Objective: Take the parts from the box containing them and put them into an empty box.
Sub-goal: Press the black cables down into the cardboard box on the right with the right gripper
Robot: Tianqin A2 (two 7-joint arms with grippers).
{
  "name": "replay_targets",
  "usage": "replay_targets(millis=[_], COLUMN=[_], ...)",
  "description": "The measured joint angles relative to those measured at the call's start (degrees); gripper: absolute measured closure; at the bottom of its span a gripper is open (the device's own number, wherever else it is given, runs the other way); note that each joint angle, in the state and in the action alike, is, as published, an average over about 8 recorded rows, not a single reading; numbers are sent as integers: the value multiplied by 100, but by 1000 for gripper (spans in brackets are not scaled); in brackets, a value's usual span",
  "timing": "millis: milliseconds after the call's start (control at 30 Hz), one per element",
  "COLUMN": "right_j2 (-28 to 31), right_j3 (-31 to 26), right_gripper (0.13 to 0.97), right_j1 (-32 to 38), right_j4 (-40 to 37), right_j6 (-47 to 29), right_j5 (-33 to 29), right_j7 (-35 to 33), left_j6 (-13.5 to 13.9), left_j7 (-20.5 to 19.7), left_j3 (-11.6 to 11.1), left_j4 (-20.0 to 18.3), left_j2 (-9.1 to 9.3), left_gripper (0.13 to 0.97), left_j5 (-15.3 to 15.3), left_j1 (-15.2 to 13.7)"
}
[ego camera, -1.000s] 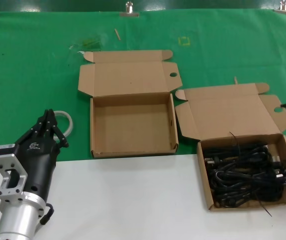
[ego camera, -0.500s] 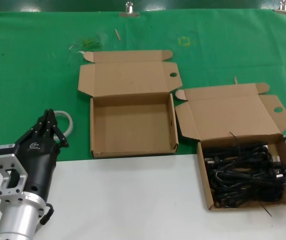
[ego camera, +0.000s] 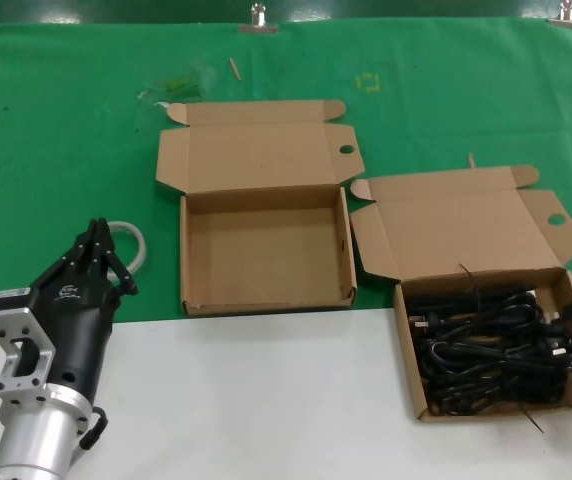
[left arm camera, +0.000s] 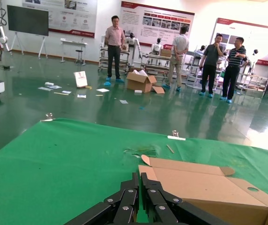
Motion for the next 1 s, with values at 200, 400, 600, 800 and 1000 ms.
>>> replay_targets(millis=[200, 400, 600, 800, 1000], right_j2=[-266, -454, -609, -787, -989], right_j3=[-12, -13, -15, -38, -65], right_gripper=[129, 129, 129, 129, 155], right_j1=[160, 282, 379, 502, 651], right_j4=[-302, -587, -894, -1254, -1626], right_j6=[77, 172, 279, 379, 477], right_j5=[-203, -347, -445, -517, -568], right_j7=[-60, -158, -304, -476, -632], left_j6=[0, 0, 0, 0, 0], left_j7=[0, 0, 0, 0, 0], left_j3=[0, 0, 0, 0, 0], left_j4=[0, 0, 0, 0, 0], left_j2=[0, 0, 0, 0, 0], left_gripper=[941, 941, 941, 941, 941], left_j5=[0, 0, 0, 0, 0], left_j1=[0, 0, 0, 0, 0])
